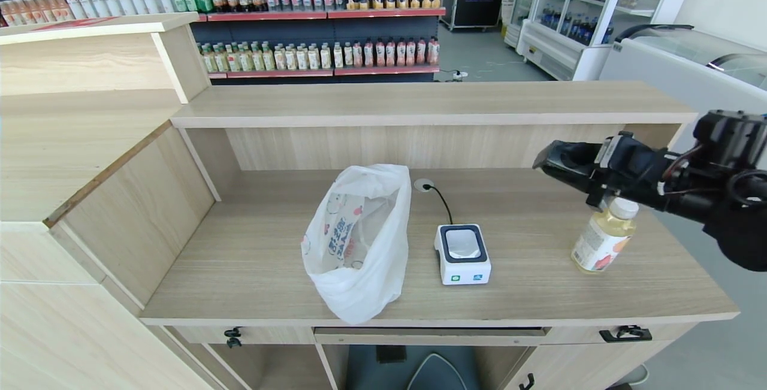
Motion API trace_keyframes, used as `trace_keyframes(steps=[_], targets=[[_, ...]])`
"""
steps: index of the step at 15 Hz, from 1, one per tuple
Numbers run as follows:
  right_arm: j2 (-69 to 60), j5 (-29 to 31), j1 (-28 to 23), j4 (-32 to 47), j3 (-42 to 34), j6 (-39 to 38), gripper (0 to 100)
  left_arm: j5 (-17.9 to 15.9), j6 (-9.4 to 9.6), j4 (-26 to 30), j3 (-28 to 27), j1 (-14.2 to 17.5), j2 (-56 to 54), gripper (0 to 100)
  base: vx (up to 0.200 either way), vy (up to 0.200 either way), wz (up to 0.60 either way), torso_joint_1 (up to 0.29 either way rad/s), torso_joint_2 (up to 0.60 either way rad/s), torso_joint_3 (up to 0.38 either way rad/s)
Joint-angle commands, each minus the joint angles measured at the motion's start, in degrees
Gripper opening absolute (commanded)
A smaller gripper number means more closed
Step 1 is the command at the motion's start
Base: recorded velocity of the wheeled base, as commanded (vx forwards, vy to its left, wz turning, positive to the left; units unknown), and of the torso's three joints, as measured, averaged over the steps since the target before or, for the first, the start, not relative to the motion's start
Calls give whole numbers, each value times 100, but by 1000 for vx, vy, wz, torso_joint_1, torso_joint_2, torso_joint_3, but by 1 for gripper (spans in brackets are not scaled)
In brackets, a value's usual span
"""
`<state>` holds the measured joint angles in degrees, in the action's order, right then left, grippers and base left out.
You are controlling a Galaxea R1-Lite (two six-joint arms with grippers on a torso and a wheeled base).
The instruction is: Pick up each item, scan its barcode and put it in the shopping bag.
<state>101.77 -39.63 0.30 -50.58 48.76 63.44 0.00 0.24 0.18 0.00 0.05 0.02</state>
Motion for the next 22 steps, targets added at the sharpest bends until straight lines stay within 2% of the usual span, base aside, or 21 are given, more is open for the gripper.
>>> trace_keyframes(steps=[1,3,6,8,10,15,22], targets=[[-1722,-458,620,66,-851,1944,0,0,2,-1,0,4,-2,100,0,0,0,0,0,0],[-1959,-862,1103,74,-1141,3561,0,0,2,-1,0,4,-2,100,0,0,0,0,0,0],[-2012,-888,2044,31,-1202,5653,0,0,2,-1,0,4,-2,100,0,0,0,0,0,0],[-1924,-1240,2571,48,-1229,6673,0,0,2,-1,0,4,-2,100,0,0,0,0,0,0],[-1950,-1381,3142,74,-1246,7349,0,0,2,-1,0,4,-2,100,0,0,0,0,0,0],[-2091,-1521,3810,690,-1352,7833,0,0,2,-1,0,4,-2,100,0,0,0,0,0,0],[-2328,-1512,3802,892,-1405,7780,0,0,2,-1,0,4,-2,100,0,0,0,0,0,0]])
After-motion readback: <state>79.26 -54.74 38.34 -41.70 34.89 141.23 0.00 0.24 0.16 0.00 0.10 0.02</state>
